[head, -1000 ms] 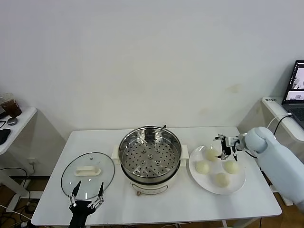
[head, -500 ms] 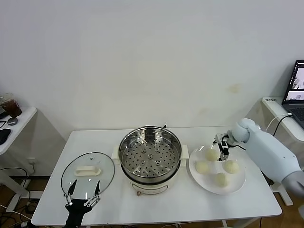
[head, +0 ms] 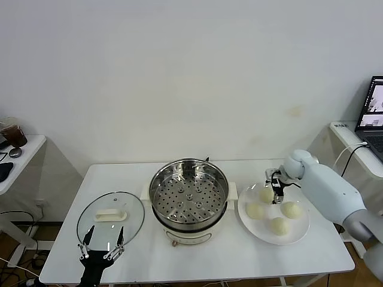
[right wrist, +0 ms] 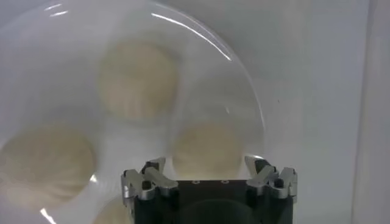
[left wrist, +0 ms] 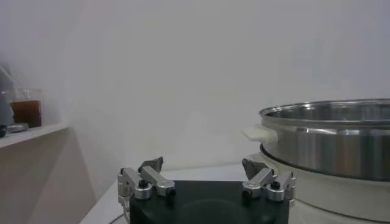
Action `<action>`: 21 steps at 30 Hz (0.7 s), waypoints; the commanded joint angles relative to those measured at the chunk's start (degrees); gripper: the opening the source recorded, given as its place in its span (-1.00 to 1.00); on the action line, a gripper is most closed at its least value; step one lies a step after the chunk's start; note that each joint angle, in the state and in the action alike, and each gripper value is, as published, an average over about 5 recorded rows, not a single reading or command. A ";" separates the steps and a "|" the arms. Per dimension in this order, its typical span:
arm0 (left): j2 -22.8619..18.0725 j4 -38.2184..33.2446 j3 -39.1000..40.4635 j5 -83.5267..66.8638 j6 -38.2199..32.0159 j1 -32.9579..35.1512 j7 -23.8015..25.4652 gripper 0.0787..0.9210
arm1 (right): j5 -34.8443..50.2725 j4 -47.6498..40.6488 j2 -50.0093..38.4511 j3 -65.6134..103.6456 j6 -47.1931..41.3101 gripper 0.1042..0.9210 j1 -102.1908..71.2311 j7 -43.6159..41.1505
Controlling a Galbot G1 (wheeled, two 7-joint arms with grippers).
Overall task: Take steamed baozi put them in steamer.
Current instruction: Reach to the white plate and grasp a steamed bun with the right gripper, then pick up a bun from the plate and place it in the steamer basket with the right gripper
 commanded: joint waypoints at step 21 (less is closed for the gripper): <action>0.21 -0.08 -0.02 -0.13 -0.06 -0.09 0.07 0.77 | 9.32 9.32 -7.11 -7.37 0.80 -0.05 10.37 -3.58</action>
